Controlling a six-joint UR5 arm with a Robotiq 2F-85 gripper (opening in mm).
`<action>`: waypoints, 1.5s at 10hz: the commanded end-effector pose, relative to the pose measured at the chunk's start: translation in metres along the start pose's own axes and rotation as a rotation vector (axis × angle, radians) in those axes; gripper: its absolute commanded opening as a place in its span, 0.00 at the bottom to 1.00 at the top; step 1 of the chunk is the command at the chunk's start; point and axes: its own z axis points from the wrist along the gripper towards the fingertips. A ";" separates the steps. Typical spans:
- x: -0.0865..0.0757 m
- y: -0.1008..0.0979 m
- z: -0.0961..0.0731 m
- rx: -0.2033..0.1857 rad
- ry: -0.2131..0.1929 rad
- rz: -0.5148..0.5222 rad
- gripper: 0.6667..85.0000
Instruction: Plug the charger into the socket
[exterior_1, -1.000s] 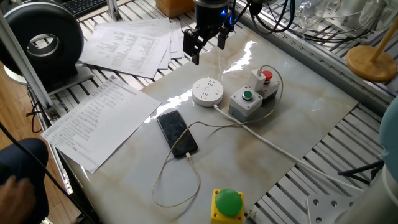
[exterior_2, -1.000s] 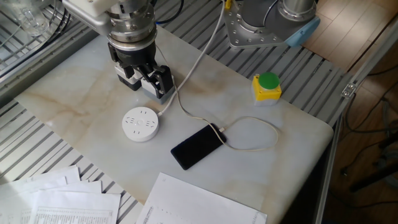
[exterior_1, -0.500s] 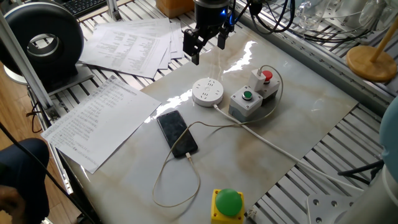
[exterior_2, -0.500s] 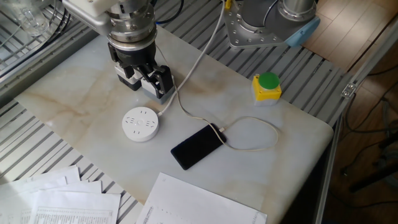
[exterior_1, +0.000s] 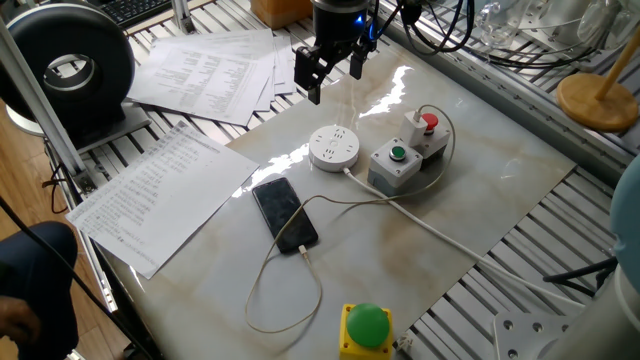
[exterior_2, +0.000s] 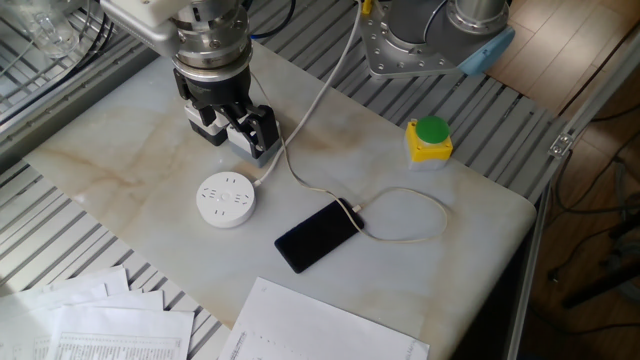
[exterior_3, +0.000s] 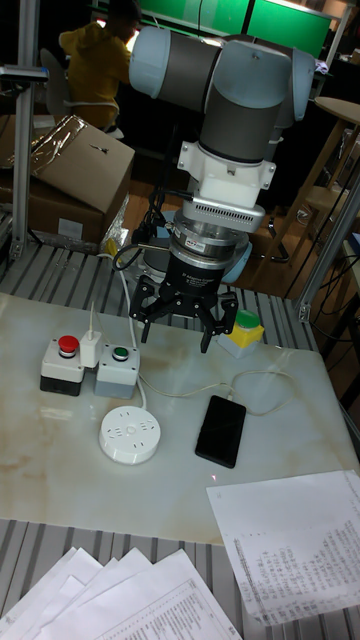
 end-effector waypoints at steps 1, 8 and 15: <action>-0.027 -0.028 -0.003 0.127 -0.092 -0.193 0.00; -0.020 -0.032 -0.003 0.137 -0.073 -0.184 0.00; 0.025 -0.080 -0.010 0.147 -0.106 -0.049 0.00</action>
